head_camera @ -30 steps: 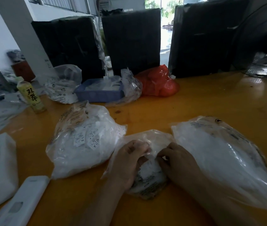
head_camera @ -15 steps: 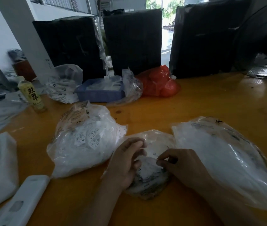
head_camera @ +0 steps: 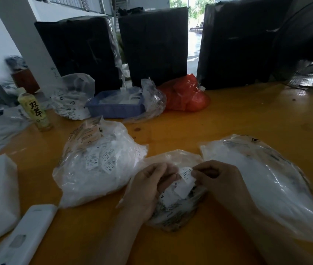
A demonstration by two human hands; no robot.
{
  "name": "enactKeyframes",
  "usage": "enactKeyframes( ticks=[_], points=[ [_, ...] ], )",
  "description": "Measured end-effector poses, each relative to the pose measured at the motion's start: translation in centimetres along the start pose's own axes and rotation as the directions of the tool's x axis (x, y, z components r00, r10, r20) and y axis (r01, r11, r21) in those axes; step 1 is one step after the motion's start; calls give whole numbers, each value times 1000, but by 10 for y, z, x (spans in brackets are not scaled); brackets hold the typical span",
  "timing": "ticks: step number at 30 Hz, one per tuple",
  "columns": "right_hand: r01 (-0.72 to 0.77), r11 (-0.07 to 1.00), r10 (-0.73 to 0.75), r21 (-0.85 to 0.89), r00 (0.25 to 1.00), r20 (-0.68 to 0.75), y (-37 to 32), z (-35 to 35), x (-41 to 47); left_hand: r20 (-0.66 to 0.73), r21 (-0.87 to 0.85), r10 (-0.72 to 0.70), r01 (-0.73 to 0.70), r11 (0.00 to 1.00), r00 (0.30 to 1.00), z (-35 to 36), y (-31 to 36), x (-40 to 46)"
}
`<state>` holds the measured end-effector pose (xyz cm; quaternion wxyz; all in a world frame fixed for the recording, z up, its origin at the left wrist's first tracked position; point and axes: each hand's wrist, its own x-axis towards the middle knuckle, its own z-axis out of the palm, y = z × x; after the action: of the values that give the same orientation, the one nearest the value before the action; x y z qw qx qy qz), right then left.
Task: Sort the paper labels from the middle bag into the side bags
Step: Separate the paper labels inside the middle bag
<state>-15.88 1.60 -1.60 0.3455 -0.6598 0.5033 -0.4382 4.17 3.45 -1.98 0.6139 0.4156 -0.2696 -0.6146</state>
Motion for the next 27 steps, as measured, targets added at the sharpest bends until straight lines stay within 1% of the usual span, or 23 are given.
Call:
enactKeyframes(
  ticks=[4,7,11,15,17,19,23,27],
  points=[
    [-54,998,53,40,998,41,3,1,1,25,97,44,-46,994,999,2,-3,-2],
    [-79,989,73,123,996,52,2,-2,2,40,112,40,-44,993,998,0,-4,-1],
    [-105,970,92,219,993,68,2,-9,4,23,120,15,-17,993,1000,-1,-6,-1],
    [-134,936,112,324,990,88,0,-11,5,54,170,42,-51,984,998,-2,-7,0],
    [-106,939,85,328,993,78,0,-10,4,81,218,65,-82,973,995,-2,-7,-1],
    [-92,951,79,297,995,54,0,-9,4,106,275,81,-108,955,991,-2,-8,-3],
    [-32,969,38,245,999,-18,-1,-6,4,148,439,116,-170,882,982,-3,-8,-6],
    [79,977,-67,199,995,-68,-7,-6,2,168,486,116,-185,854,979,-3,-9,-6]
  ],
)
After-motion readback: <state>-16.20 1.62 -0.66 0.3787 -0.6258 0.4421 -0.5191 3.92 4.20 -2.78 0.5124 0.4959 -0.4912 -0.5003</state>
